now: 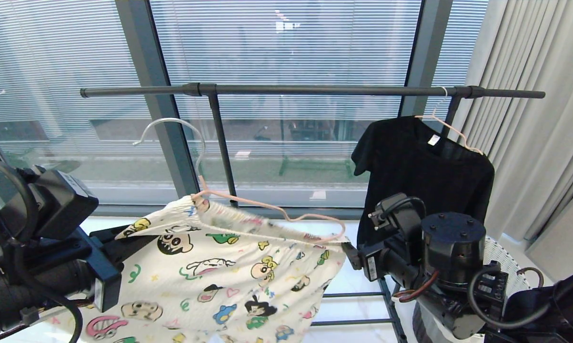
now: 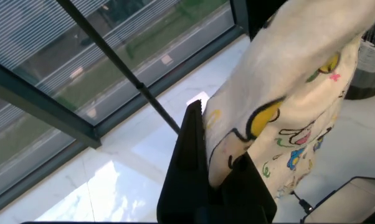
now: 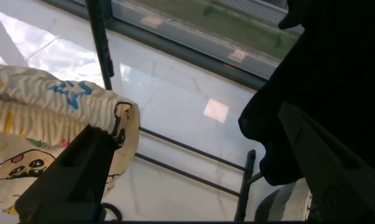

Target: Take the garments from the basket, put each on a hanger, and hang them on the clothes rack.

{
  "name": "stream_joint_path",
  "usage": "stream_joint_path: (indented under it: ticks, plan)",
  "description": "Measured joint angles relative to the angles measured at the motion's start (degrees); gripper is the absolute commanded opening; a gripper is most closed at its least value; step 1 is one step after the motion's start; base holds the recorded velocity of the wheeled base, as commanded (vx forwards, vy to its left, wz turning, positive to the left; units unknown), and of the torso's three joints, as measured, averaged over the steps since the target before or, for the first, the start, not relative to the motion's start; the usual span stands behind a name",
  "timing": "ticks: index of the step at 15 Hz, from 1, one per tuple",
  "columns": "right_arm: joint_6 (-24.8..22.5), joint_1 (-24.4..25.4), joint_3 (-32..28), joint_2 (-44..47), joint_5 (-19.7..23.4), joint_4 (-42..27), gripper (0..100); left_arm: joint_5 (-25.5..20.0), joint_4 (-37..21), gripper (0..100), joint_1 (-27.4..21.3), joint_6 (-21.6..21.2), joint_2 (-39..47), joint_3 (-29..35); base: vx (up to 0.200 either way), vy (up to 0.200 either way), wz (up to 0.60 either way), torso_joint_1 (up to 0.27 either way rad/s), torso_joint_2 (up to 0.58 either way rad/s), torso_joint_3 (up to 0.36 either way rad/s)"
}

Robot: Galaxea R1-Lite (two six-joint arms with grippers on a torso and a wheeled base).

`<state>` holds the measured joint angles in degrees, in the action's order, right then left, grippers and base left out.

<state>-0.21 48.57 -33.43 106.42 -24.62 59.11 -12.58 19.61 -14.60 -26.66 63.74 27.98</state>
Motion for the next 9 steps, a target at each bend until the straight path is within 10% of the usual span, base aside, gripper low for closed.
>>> stream_joint_path:
  ticks: [9]
  plan:
    - [-1.38,-4.13,-0.09,-3.06,5.72,-0.02,100,-0.15,0.15,0,1.16,-2.84,0.61,-3.1,0.0,0.0,0.0,0.0,0.0,0.0]
